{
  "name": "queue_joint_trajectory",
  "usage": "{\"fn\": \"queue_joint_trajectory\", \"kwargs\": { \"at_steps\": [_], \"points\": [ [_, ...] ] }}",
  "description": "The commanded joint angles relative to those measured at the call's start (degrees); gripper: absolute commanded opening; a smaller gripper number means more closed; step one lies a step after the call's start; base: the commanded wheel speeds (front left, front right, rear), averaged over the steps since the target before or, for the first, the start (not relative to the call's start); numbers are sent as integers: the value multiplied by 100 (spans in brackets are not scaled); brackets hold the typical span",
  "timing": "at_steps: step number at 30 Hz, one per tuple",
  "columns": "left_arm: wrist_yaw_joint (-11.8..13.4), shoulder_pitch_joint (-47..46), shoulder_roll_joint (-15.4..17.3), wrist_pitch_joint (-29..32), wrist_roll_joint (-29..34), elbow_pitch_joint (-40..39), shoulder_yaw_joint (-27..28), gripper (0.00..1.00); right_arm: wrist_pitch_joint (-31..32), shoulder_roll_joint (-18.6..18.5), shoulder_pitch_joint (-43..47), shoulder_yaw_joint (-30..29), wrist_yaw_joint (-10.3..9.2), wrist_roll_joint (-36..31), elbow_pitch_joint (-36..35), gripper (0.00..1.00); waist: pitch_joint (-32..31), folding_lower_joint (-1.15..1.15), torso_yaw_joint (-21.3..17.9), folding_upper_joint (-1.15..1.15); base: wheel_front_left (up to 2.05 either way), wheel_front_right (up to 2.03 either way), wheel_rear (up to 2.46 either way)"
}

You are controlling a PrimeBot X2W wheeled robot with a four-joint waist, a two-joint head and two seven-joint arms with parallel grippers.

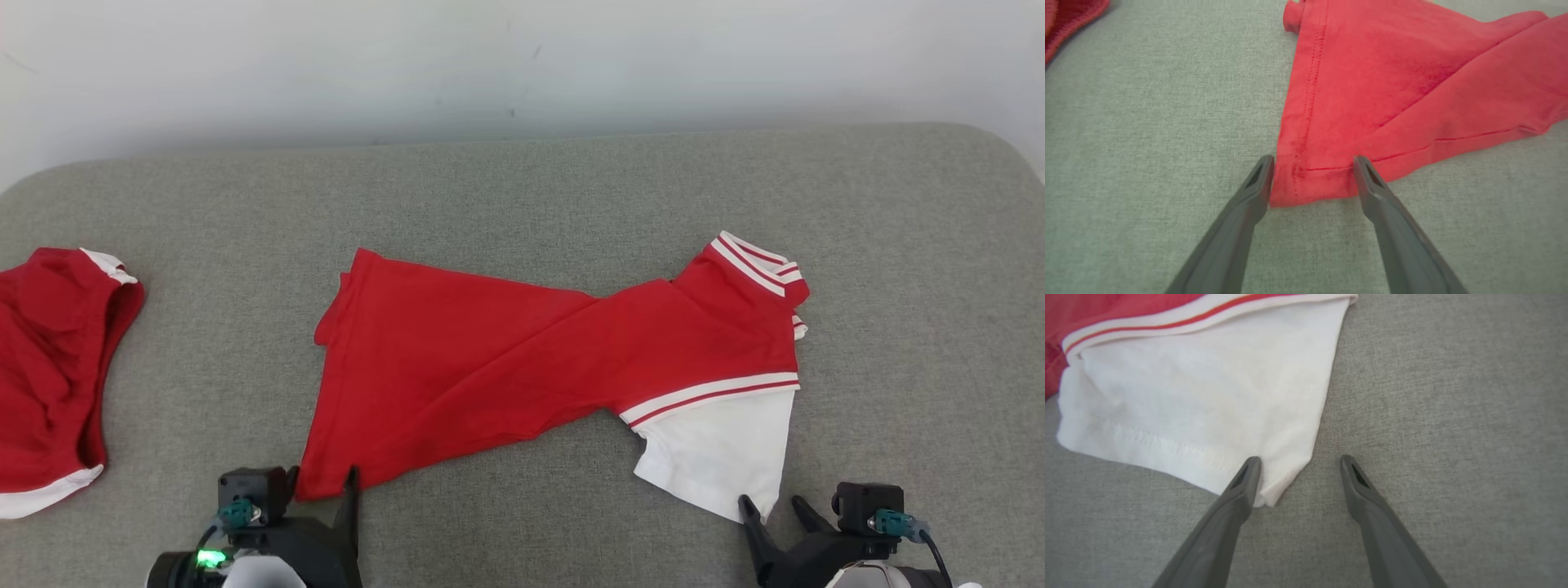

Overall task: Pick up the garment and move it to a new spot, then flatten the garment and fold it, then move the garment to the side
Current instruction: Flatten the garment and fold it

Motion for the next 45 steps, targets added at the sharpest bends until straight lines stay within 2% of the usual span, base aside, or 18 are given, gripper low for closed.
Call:
{"fn": "queue_joint_trajectory", "kwargs": {
  "at_steps": [1, 8, 9, 10, 11, 12, 14, 15, 16, 17, 18, 27, 35, 45],
  "points": [
    [3, -79, 66, 75, -12, -86, 4, 100, 244, 142, 345, 114, 35, 46, 261, 100, 12, 1, 0, 0, 0, 0, 0],
    [44, -125, 171, 453, -34, -253, -32, 100, 268, 142, 308, 105, 35, 55, 277, 100, 54, 1, -9, 0, 0, 0, 0],
    [41, -117, 171, 501, -53, -279, -35, 95, 277, 142, 303, 101, 35, 55, 285, 100, 58, 1, -9, 0, 0, 0, 0],
    [45, -105, 176, 530, -65, -311, -39, 83, 304, 142, 301, 98, 35, 55, 301, 100, 61, 1, -9, 0, 0, 0, 0],
    [41, -92, 183, 524, -72, -355, -44, 76, 324, 142, 298, 102, 35, 53, 308, 100, 65, 1, -9, 0, 0, 0, 0],
    [39, -75, 186, 504, -72, -390, -53, 48, 342, 142, 298, 118, 35, 57, 319, 100, 71, 1, -8, 0, 0, 0, 0],
    [48, -44, 190, 484, -65, -433, -72, 25, 408, 144, 307, 154, 35, 68, 348, 100, 82, 1, -5, 0, 0, 0, 0],
    [43, -30, 187, 496, -73, -436, -82, 0, 438, 146, 315, 181, 35, 94, 356, 66, 86, 1, -2, 0, 0, 0, 0],
    [43, -30, 187, 496, -73, -436, -82, 0, 438, 146, 315, 181, 35, 94, 356, 66, 86, 1, -2, 0, 0, 0, 0],
    [43, -15, 187, 510, -82, -435, -91, 0, 470, 152, 314, 212, 35, 109, 363, 19, 90, 1, -2, 0, 0, 0, 0],
    [54, 3, 189, 527, -94, -432, -90, 0, 487, 155, 309, 232, 35, 111, 363, 0, 97, 1, -5, 0, 0, 0, 0],
    [150, 66, 204, 494, -184, -423, -57, 0, 446, 134, 41, 277, 28, 103, 277, 0, 141, 1, 1, 0, 0, 0, 0],
    [137, 197, 97, 32, -457, -638, 104, 0, -365, 87, -123, -62, 21, 245, -290, 0, 143, 1, -12, 0, 0, 0, 0],
    [-217, 268, -228, -742, -2046, -1198, 561, 0, -1235, 79, -304, -332, 21, 300, -1561, 0, 163, 1, -50, 0, 0, 0, 0]
  ]
}}
